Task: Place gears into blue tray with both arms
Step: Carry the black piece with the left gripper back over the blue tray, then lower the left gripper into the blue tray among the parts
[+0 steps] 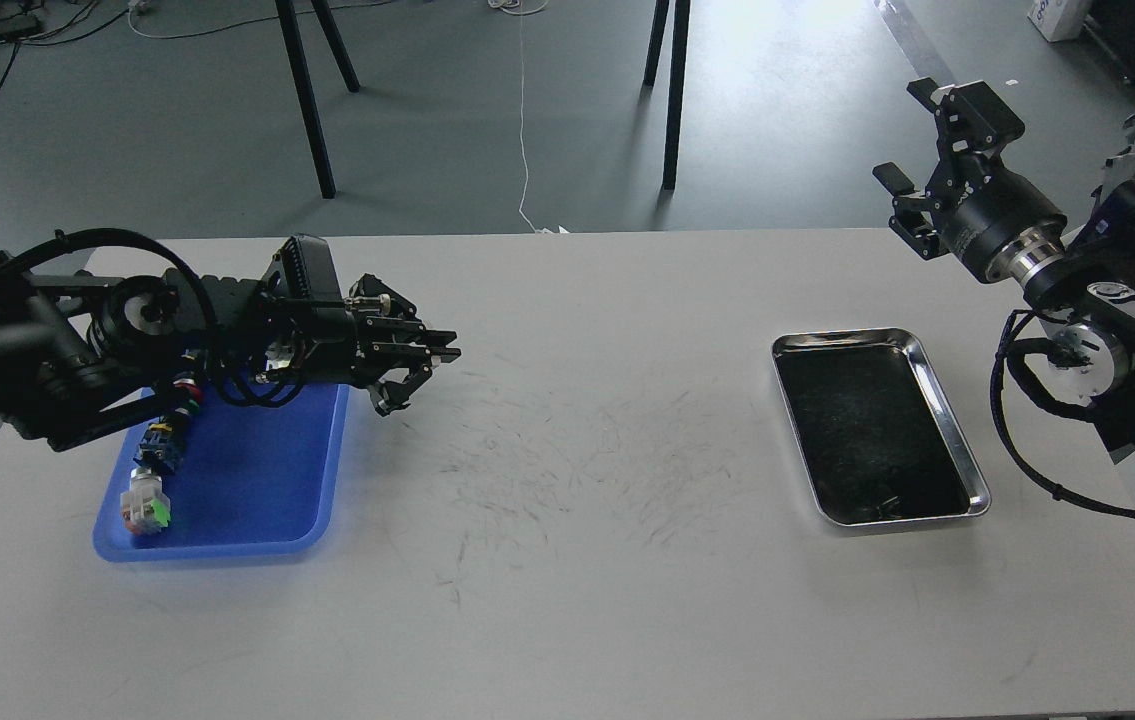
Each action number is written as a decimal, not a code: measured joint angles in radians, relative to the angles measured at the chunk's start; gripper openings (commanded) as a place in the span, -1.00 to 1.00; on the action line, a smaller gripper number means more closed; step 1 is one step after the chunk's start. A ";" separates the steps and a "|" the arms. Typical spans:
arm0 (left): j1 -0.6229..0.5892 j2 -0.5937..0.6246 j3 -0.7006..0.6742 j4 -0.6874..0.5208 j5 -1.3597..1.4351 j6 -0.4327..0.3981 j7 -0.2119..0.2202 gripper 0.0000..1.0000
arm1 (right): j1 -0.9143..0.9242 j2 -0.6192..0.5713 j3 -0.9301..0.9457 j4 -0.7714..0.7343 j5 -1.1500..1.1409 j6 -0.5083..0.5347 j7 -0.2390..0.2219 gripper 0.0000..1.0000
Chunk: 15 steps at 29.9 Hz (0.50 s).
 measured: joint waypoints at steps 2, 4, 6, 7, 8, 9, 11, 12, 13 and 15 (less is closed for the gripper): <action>-0.013 0.016 0.025 -0.012 0.015 0.000 0.000 -0.75 | -0.001 0.000 0.000 0.001 0.000 0.001 0.000 0.94; -0.019 0.035 0.043 -0.027 0.035 0.000 0.000 -0.75 | -0.001 -0.001 0.003 0.001 0.000 0.001 0.000 0.94; -0.022 0.057 0.055 -0.046 0.058 0.000 0.000 -0.75 | -0.001 -0.001 0.006 0.001 0.000 0.001 0.000 0.94; -0.022 0.067 0.061 -0.057 0.071 0.000 0.000 -0.75 | -0.001 -0.001 0.008 0.001 0.000 0.001 0.000 0.94; -0.022 0.075 0.066 -0.065 0.082 0.000 0.000 -0.75 | -0.001 -0.001 0.010 0.001 0.000 0.001 0.000 0.94; -0.022 0.084 0.071 -0.072 0.094 0.000 0.000 -0.75 | -0.001 -0.001 0.012 0.001 0.000 0.000 0.000 0.94; -0.022 0.101 0.076 -0.081 0.111 0.000 0.000 -0.75 | -0.001 0.000 0.013 0.001 0.001 0.000 0.000 0.94; -0.023 0.109 0.077 -0.085 0.118 -0.001 0.000 -0.75 | -0.001 0.000 0.014 0.001 0.001 0.000 0.000 0.94; -0.023 0.117 0.078 -0.090 0.124 -0.001 0.000 -0.75 | -0.001 0.000 0.014 0.001 0.001 0.000 0.000 0.94; -0.023 0.127 0.079 -0.099 0.137 -0.001 0.000 -0.75 | -0.001 0.000 0.015 0.002 0.001 0.000 0.000 0.94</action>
